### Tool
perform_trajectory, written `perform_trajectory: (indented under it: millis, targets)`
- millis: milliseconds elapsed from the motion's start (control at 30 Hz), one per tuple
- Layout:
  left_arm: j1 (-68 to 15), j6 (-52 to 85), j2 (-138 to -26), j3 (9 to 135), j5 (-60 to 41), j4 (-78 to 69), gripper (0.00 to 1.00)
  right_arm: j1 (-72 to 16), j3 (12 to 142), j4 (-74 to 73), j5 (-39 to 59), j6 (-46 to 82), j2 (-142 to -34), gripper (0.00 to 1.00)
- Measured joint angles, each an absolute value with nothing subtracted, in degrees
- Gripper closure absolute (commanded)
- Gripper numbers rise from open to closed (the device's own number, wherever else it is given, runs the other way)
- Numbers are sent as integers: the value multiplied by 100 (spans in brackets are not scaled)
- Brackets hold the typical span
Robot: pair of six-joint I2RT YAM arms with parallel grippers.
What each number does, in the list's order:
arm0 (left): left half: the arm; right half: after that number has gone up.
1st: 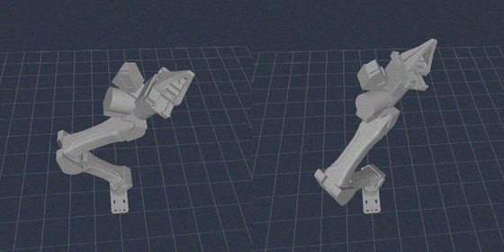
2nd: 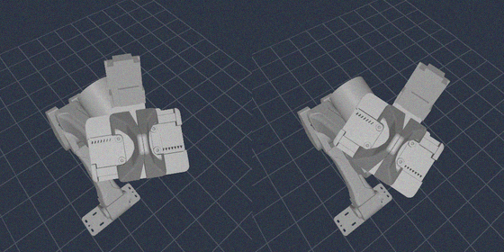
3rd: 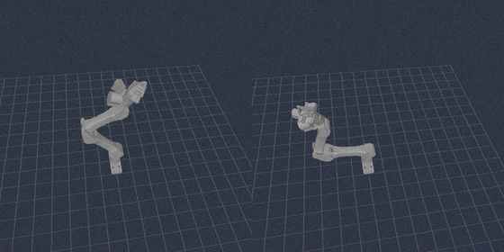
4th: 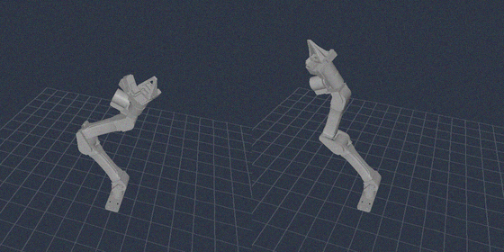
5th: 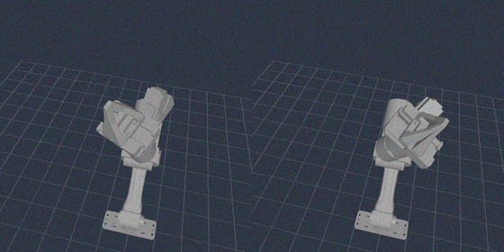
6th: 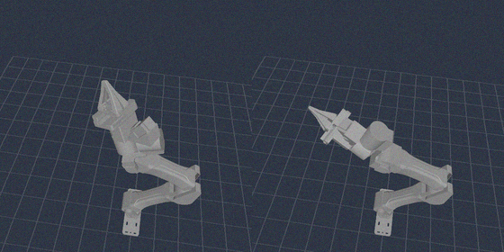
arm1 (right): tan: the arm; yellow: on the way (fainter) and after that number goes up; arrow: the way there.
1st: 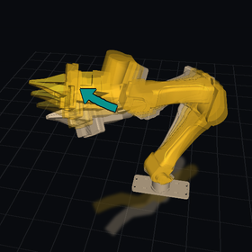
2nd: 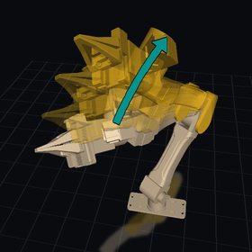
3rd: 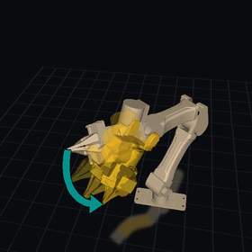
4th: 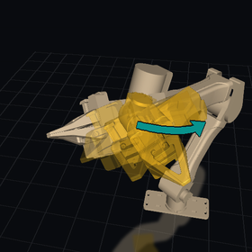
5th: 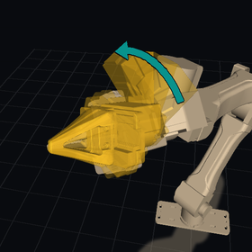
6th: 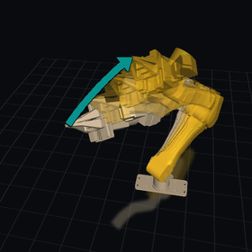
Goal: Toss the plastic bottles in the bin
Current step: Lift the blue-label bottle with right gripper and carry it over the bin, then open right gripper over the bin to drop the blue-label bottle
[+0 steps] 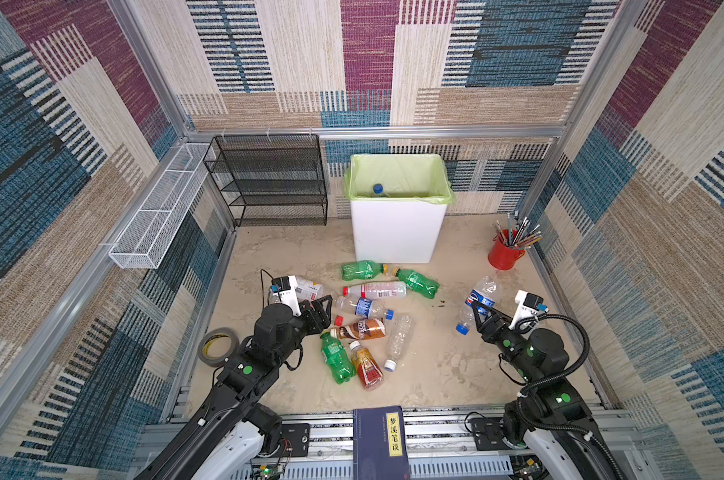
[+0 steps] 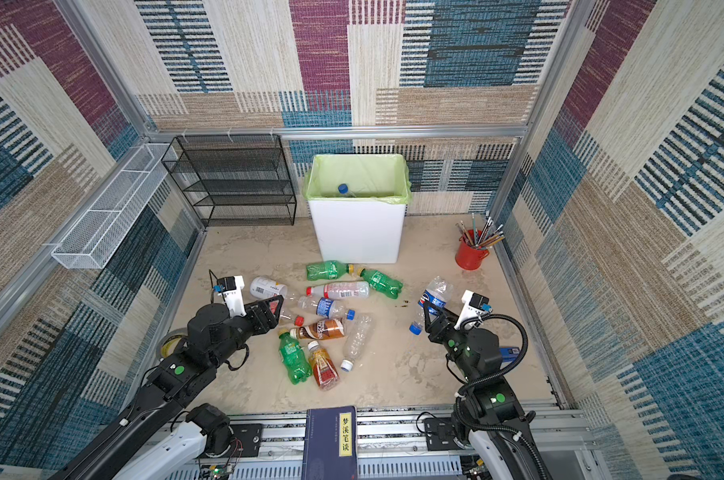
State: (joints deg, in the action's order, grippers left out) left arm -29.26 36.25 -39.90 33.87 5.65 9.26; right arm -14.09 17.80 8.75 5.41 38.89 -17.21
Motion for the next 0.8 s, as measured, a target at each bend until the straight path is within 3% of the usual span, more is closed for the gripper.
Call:
perform_trajectory:
  millis: [300, 467, 567, 633, 733, 800]
  targets:
    - [-2926, 3621, -4204, 3559, 534, 843, 25, -1413, 2648, 196, 390, 3575, -2561, 69]
    - [-2921, 3601, -4246, 3632, 523, 838, 25, -1411, 3924, -320, 445, 3350, -3955, 64]
    - [-2921, 3599, -4320, 3699, 563, 775, 25, -1413, 5695, -506, 617, 3148, -5570, 49]
    - [-2921, 3599, -4414, 3741, 574, 633, 25, -1413, 7428, -582, 797, 3050, -6949, 31]
    - [-2921, 3599, -4556, 3837, 582, 528, 25, -1413, 9977, -58, 904, 2971, -8687, 12]
    - [-2917, 3601, -4600, 3883, 589, 456, 25, -1411, 11384, 558, 884, 2921, -9317, 9]
